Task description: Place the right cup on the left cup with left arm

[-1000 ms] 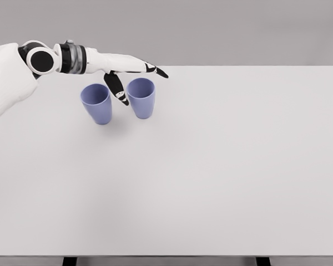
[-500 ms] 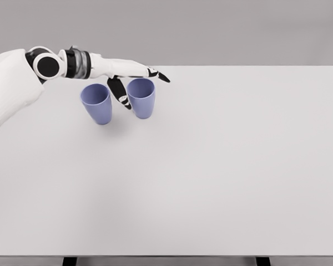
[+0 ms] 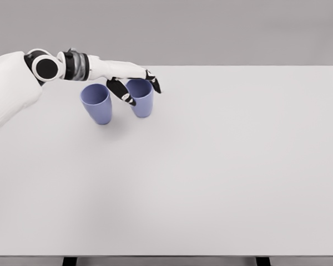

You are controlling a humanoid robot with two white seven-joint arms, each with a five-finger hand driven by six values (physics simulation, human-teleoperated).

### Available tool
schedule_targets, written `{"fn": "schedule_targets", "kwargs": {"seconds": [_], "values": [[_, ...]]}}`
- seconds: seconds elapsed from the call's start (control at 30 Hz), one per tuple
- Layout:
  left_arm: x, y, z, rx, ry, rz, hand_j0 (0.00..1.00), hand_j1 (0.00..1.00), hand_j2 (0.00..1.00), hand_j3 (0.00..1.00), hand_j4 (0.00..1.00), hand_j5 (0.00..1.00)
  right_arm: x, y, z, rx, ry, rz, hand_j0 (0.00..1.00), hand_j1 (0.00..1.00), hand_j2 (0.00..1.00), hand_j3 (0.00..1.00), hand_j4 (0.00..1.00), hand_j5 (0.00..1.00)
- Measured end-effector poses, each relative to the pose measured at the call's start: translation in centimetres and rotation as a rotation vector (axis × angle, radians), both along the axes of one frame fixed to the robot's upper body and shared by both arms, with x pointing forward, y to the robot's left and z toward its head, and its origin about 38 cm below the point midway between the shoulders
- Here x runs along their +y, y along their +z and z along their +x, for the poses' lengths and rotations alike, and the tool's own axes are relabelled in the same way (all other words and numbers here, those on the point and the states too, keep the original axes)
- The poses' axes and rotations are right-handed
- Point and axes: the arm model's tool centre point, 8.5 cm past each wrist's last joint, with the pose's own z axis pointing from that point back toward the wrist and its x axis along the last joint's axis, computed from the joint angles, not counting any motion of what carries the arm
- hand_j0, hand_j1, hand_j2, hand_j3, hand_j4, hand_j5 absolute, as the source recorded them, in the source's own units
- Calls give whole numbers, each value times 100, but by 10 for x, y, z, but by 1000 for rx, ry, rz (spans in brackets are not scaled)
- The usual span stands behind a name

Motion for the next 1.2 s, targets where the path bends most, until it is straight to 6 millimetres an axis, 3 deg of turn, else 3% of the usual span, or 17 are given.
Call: {"fn": "schedule_targets", "kwargs": {"seconds": [0.27, 0.37, 0.47, 0.67, 0.83, 1.03, 1.2], "values": [[-10, 8, -4, -17, -38, -9, 54, 54, 54, 54, 54, 54, 0, 0, 0, 0, 0, 0, 100, 100, 100, 100, 100, 100], [-18, 19, -9, -37, -75, -25, 54, 54, 54, 54, 54, 54, 0, 0, 0, 0, 0, 0, 100, 100, 100, 100, 100, 100], [-13, 43, -14, -82, -103, -47, 54, 54, 54, 54, 54, 54, 0, 0, 0, 0, 0, 0, 100, 100, 100, 100, 100, 100], [13, 102, -31, -179, -135, -88, 54, 54, 54, 54, 54, 54, 0, 0, 0, 0, 0, 0, 100, 100, 100, 100, 100, 100], [50, 131, -48, -225, -115, -93, 54, 54, 54, 54, 54, 54, 0, 0, 0, 0, 0, 0, 100, 100, 100, 100, 100, 100], [90, 147, -60, -249, -62, -78, 55, 55, 55, 55, 55, 55, 0, 0, 0, 0, 0, 0, 100, 100, 100, 100, 100, 100], [110, 142, -66, -236, -29, -48, 55, 55, 55, 55, 55, 55, 0, 0, 0, 0, 0, 0, 100, 100, 100, 100, 100, 100]]}}
